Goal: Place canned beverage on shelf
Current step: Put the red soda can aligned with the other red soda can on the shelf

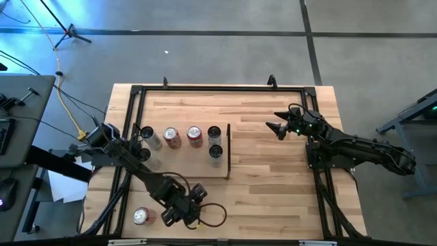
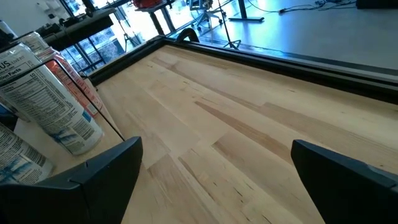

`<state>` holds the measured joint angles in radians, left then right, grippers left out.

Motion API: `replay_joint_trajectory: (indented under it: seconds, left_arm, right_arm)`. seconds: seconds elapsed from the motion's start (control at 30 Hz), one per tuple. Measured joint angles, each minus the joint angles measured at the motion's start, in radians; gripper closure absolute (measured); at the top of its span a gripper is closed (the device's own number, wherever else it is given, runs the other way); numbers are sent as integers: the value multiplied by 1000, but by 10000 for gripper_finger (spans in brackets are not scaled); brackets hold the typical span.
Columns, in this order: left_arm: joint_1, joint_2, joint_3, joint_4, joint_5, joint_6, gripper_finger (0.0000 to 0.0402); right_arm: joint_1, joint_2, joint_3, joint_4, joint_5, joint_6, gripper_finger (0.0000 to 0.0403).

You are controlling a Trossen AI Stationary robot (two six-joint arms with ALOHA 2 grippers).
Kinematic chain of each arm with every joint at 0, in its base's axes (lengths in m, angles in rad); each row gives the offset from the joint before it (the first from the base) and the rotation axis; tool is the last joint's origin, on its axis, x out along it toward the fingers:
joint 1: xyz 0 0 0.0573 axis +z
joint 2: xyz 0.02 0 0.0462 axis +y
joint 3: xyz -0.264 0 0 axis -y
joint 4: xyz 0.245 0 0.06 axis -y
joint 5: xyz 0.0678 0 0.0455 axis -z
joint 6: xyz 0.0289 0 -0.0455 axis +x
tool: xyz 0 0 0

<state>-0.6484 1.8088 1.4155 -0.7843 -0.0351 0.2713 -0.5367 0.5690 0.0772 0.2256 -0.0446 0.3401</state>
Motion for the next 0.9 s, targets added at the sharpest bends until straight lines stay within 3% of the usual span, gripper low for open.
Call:
replay_joint_trajectory:
  seconds: [0.3,0.9]
  left_arm:
    - [28,0,0,1,80,-102,128]
    - [41,11,-56,82,131,-64,126]
  right_arm:
    - [0,0,0,0,0,0,4]
    - [0,0,0,-4,0,0,4]
